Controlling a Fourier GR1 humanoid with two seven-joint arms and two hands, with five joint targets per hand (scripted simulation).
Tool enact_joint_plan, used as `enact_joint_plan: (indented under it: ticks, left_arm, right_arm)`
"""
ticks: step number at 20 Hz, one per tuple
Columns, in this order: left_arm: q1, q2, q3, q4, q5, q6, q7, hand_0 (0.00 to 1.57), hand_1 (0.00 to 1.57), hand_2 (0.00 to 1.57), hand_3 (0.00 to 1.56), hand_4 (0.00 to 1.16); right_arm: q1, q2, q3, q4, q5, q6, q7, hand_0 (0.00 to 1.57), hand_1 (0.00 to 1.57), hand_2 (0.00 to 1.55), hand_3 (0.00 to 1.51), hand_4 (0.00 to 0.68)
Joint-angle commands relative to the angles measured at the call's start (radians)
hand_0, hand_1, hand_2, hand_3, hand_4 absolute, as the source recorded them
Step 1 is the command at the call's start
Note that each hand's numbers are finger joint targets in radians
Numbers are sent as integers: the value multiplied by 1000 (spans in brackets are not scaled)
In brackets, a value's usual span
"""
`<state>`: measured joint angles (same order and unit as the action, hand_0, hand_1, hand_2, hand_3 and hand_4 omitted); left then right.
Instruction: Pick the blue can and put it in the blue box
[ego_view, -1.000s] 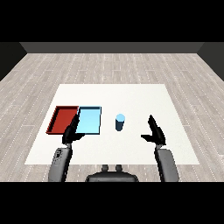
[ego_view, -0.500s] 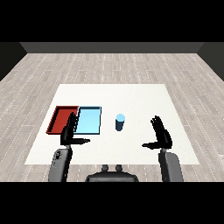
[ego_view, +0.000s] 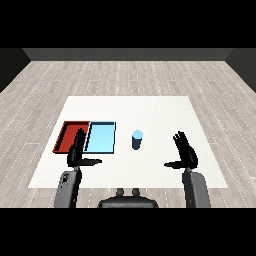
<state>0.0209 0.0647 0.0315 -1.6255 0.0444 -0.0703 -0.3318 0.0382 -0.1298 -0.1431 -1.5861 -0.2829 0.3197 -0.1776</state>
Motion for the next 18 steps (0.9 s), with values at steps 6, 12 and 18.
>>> enact_joint_plan:
  ticks: [6,12,18]
  left_arm:
    - [23,6,22,-54,31,-20,24,0,0,0,0,0]
    - [34,-2,20,-86,36,-12,56,0,0,0,0,0]
    - [62,-9,13,-151,38,-10,75,0,0,0,0,0]
  right_arm:
    - [-72,67,44,73,41,-84,45,0,0,0,0,0]
    - [-205,67,11,192,-8,-110,77,0,0,0,0,0]
    - [-262,114,36,360,14,-127,-33,0,0,0,0,0]
